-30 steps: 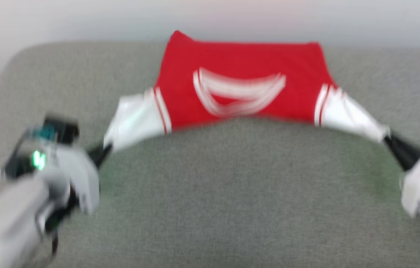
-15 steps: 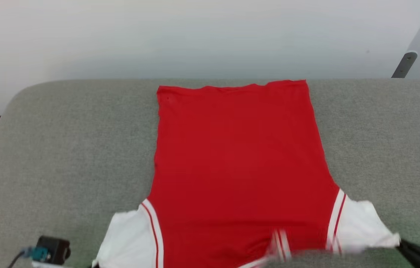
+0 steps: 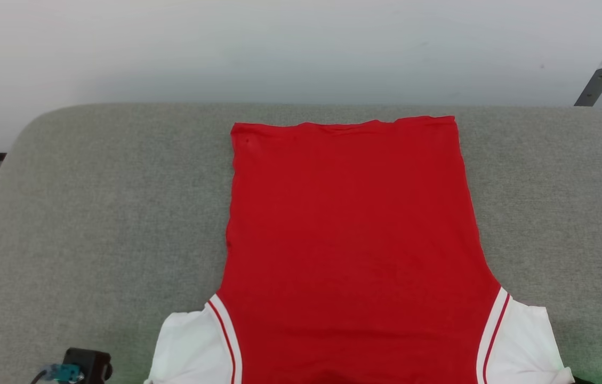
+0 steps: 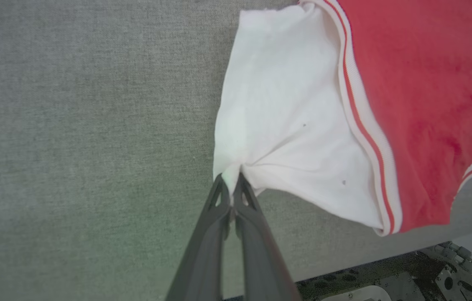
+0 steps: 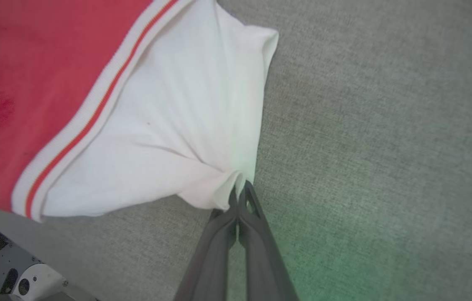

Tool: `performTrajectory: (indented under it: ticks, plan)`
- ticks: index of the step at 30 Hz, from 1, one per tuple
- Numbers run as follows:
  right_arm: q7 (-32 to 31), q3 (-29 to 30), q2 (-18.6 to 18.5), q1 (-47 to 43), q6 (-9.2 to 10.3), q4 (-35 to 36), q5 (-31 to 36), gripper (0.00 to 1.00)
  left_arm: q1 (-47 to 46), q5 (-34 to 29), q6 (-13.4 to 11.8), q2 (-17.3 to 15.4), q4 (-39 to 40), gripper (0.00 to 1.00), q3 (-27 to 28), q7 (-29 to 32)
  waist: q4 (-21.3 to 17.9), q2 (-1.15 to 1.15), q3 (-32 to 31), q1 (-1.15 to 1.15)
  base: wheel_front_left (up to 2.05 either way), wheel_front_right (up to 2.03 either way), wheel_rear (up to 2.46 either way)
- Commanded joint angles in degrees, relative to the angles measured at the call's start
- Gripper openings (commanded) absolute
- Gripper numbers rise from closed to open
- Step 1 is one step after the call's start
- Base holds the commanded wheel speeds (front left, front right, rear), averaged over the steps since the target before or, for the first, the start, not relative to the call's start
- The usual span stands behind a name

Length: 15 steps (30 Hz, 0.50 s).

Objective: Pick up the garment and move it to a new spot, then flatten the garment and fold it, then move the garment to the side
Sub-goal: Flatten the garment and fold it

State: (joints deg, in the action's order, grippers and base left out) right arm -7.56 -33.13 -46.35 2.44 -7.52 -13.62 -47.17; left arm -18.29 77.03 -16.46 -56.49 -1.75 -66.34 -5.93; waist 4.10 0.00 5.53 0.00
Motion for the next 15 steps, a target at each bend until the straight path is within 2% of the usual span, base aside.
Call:
performTrajectory:
  ticks: [1,3,5,6,7,8,15]
  plan:
    - [-0.67,-0.01,0.27,-0.51,0.07,-0.45,0.44,0.0,-0.27,-0.5,-0.22,0.32,-0.2,0.0,-0.01,-0.21,0.14,0.0,0.16,0.0,0.0,0.0,0.0]
    - [-2.06,-0.03,1.38,0.07,0.07,-1.53,0.76,0.03,-0.72,-0.59,0.0,0.93,-0.37,0.0,-0.07,-0.12,0.25,0.0,0.41,0.0,0.0,0.0,0.0]
    - [-3.61,-0.46,2.47,0.92,0.06,-2.5,1.08,0.19,-1.07,-0.87,0.01,1.49,-0.62,0.0,-0.06,-0.13,0.31,0.0,0.69,0.0,0.0,0.0,0.0]
    - [-4.42,-0.43,3.05,1.24,0.07,-3.26,1.3,0.31,-1.19,-1.0,0.04,1.77,-0.78,0.0,-0.13,-0.11,0.37,0.0,0.83,0.0,0.0,0.0,0.0]
    - [-5.19,-0.68,3.56,1.7,0.08,-3.86,1.83,0.73,-1.34,-1.05,0.08,1.98,-0.94,0.0,-0.15,-0.14,0.39,0.0,1.06,0.0,0.0,0.0,0.0]
    - [-5.84,-1.01,4.02,2.3,0.08,-4.19,2.25,1.0,-1.55,-1.14,0.13,2.25,-1.12,0.0,-0.13,-0.18,0.42,0.0,1.25,0.0,0.0,0.0,0.0]
    - [-10.52,-1.59,6.28,5.97,0.14,-5.86,3.74,1.0,-2.73,-1.83,0.75,4.08,-2.08,0.0,0.02,-0.46,0.85,0.0,2.38,0.0,0.0,0.0,0.0]
